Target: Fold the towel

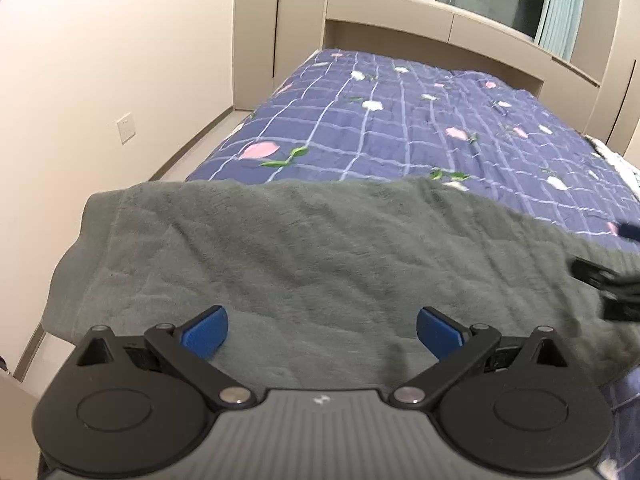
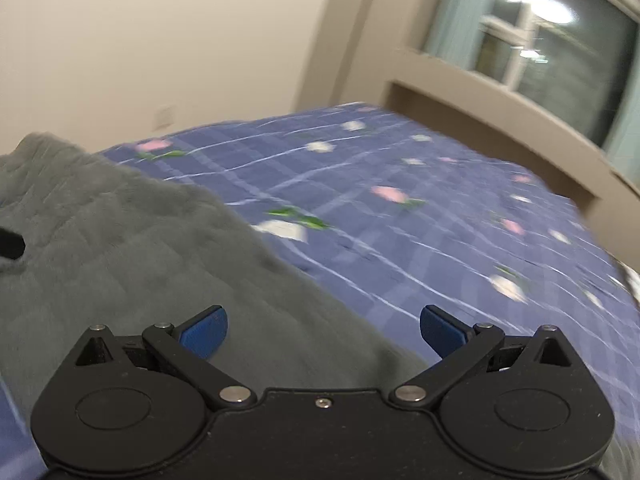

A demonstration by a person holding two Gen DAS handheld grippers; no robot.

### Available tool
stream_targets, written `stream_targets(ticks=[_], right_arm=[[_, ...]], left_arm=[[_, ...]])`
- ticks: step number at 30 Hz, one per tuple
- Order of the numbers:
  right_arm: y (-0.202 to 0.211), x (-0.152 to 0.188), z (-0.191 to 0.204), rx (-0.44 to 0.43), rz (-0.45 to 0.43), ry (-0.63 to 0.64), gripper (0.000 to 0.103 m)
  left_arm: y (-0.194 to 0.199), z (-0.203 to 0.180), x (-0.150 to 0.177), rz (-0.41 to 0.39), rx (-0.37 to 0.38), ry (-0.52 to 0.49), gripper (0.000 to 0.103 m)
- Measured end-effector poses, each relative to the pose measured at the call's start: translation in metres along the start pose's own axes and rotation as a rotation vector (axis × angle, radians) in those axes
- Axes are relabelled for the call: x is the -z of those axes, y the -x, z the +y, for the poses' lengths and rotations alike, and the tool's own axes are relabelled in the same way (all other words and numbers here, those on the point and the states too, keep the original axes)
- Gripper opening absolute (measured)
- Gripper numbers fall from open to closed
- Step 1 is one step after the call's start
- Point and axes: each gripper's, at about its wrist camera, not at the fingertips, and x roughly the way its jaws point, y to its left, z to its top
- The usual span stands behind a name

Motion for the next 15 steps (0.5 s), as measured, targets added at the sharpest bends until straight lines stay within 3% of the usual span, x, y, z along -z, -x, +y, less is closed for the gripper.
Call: stream_targets(ticks=[3, 7, 15], right_arm=[[0.038, 0.032, -0.032, 0.066, -0.023, -0.134, 0.103], [0.078, 0.082, -0.07, 0.17, 0.026, -0.301, 0.103], [0.13, 0.157, -0.145, 0.319, 0.013, -0.584, 0.103]], left_arm=[[0.006, -0.021, 0.003, -0.047, -0.004, -0.006, 0.102], [0.005, -0.057, 0.006, -0.035, 0.025, 0.002, 0.102], [-0.005, -0.162, 0.006, -0.044, 0.122, -0.158, 0.102]])
